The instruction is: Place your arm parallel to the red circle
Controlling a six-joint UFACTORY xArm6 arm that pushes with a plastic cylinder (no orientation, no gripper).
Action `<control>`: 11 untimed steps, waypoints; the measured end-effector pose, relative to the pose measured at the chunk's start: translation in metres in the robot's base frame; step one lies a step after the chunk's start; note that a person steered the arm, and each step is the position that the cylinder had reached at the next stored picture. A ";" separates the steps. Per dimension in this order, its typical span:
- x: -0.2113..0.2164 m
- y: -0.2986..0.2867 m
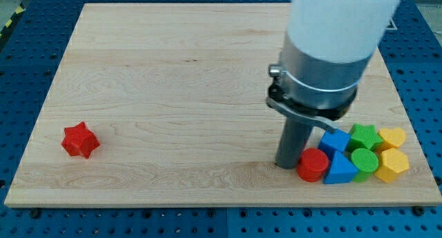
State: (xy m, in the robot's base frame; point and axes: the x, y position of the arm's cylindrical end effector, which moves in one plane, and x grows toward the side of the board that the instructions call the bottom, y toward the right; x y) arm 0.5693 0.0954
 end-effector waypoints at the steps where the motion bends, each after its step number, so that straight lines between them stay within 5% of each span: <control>1: 0.000 0.000; 4: -0.104 -0.015; 7: -0.118 0.077; 11: -0.112 0.042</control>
